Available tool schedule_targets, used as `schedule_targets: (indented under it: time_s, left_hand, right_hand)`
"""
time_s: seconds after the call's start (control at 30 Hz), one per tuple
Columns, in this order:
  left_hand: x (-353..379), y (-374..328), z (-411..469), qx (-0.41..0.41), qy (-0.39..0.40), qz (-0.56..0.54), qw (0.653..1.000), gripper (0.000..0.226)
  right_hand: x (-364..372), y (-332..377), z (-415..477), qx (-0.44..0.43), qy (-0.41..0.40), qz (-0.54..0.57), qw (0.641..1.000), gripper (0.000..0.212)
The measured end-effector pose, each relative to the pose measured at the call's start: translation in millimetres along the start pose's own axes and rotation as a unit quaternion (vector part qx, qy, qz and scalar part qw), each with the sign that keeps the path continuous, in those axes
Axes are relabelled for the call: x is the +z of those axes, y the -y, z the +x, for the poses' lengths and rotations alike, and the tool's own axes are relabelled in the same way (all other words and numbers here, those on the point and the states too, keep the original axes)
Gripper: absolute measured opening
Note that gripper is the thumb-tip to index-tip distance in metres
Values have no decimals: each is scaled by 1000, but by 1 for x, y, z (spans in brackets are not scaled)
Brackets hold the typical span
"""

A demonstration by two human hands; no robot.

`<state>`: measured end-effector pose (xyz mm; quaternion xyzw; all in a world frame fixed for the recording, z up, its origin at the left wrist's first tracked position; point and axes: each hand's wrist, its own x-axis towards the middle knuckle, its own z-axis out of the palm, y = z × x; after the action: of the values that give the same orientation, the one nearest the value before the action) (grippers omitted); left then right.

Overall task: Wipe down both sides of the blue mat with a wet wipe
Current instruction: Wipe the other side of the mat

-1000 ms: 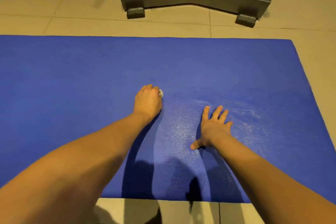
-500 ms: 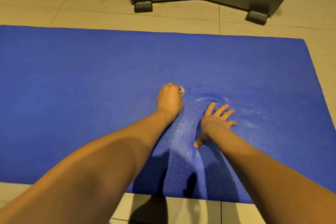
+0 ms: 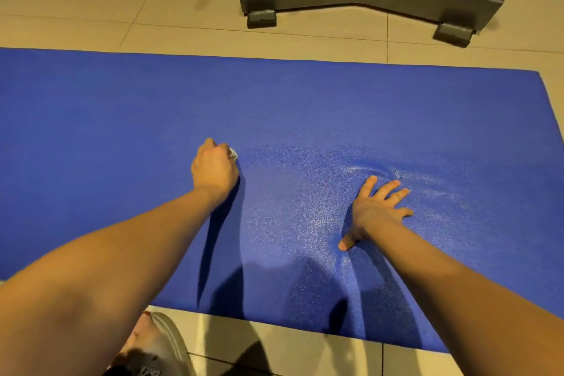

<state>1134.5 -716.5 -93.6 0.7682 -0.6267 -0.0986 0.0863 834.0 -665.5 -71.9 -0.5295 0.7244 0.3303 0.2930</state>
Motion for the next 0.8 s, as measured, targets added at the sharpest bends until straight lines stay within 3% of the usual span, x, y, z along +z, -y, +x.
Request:
schedule_targets:
  time_s: [0.13,0.27,0.4,0.53,0.7,0.8]
  left_hand:
    - [14,-44,-4,-44,15,-79,996,18]
    - [35,-113,-29,21,60,-140,988,17]
    - [46,-144,-48,92,72,-129,985,13]
    - [31,-104,-41,127,69,-54,988,11]
    - [7,-10,-29,8,1,19,1000,12]
    - [4,9,-26,-25,-11,24,999,16]
  right_hand:
    - [0,-1,-1,-2,-6,0,1000,173]
    - [0,0,0,-5,-8,1,1000,173]
    - [0,-2,-1,-5,-9,4,1000,173]
    - [0,-2,-1,-11,-8,1,1000,174]
    - [-1,-1,-1,-9,-9,5,1000,174]
    - [-1,-1,-3,-4,-11,4,1000,174]
